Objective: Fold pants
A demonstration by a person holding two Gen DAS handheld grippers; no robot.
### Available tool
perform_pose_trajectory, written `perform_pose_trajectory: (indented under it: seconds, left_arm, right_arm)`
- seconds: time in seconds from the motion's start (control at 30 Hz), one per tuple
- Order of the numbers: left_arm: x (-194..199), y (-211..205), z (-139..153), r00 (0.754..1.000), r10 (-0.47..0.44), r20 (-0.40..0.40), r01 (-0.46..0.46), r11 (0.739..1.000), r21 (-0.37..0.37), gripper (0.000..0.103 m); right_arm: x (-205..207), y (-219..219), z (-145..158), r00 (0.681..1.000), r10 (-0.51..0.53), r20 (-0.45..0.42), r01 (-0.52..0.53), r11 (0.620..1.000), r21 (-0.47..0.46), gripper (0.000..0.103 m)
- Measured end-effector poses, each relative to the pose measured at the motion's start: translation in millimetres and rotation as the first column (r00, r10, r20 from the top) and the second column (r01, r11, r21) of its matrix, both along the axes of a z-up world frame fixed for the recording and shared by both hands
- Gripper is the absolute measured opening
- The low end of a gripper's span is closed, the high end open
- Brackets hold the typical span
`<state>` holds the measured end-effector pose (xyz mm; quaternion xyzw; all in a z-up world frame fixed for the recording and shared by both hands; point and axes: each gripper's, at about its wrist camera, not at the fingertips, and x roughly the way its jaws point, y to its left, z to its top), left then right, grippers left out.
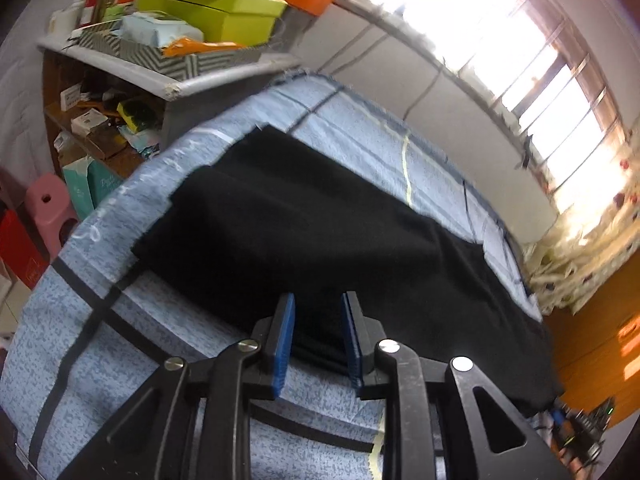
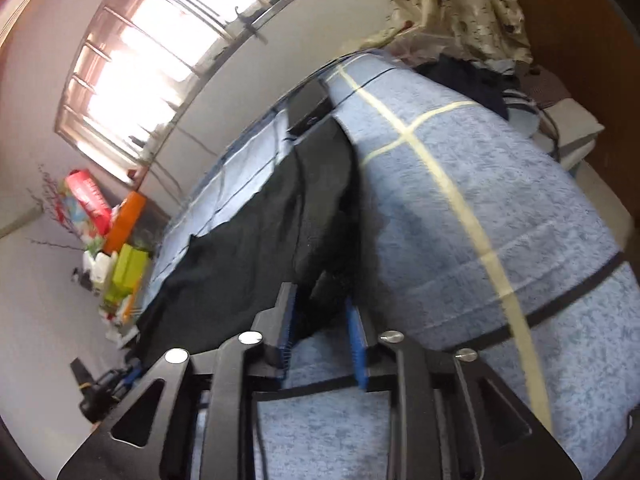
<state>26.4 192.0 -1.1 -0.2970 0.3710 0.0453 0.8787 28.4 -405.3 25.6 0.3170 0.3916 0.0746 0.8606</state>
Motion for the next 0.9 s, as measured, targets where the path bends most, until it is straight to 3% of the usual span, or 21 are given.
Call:
perform_pose_trajectory:
  seconds: [0.03,0.07,0.1,0.17,0.3,0.4,0.53,0.6,0.67,0.7,0.9]
  left_arm:
    - [-1,3,0,1.0,0.016,0.008,-0.016,1.0,-0.007,0.046]
    - [0,7,0,0.999,0.032,0.008,-0.032,0.999,-0.012,0.048]
    - [2,10,-2,0.999,0.047,-0.003,-0.047,0.999,-0.015,0.048]
    - [2,15,-4,0.997,0.073,-0.006,-0.073,0.996,-0.045,0.048]
    - [-14,14,2,0.991,0.134,-0.007,-0.134,0.99,-0.033,0.048]
    - [-25,17,-1,0.983,0.184,-0.026,-0.184,0.983,0.016,0.048]
    - [-17,22,-6,0.975,0.221,-0.039,-0.22,0.975,0.027,0.048]
    - [-6,22,-5,0.971,0.236,-0.05,-0.233,0.971,0.062,0.048]
    - [0,22,-4,0.962,0.264,-0.07,-0.256,0.96,0.11,0.027]
    - [4,23,-6,0.959,0.271,-0.087,-0.26,0.958,0.121,0.004]
    - [-4,26,4,0.961,0.273,-0.046,-0.265,0.955,0.134,0.004]
  right_arm:
    - [-3,-3,0,1.0,-0.013,0.011,0.013,1.0,0.003,0.029]
    - [-4,-6,-2,1.0,-0.019,0.011,0.018,1.0,0.017,0.032]
    - [-4,-8,-6,1.0,-0.021,-0.002,0.021,0.999,0.041,0.038]
    - [-1,-8,-16,0.999,-0.02,-0.043,0.024,0.995,0.095,0.039]
    - [-7,-4,-14,1.0,-0.02,-0.023,0.022,0.997,0.077,0.039]
    - [-5,0,-14,1.0,-0.014,-0.027,0.014,1.0,0.021,0.028]
    - [2,0,-14,1.0,-0.018,-0.021,0.019,0.999,0.031,0.027]
    - [2,1,-14,1.0,-0.019,-0.013,0.019,0.999,0.039,0.022]
    - [0,0,-13,1.0,-0.021,-0.002,0.021,0.999,0.05,0.02]
    - [-1,1,-11,1.0,-0.023,0.004,0.023,0.999,0.046,0.019]
    - [-9,1,12,0.996,-0.044,0.075,0.043,0.999,0.019,0.012]
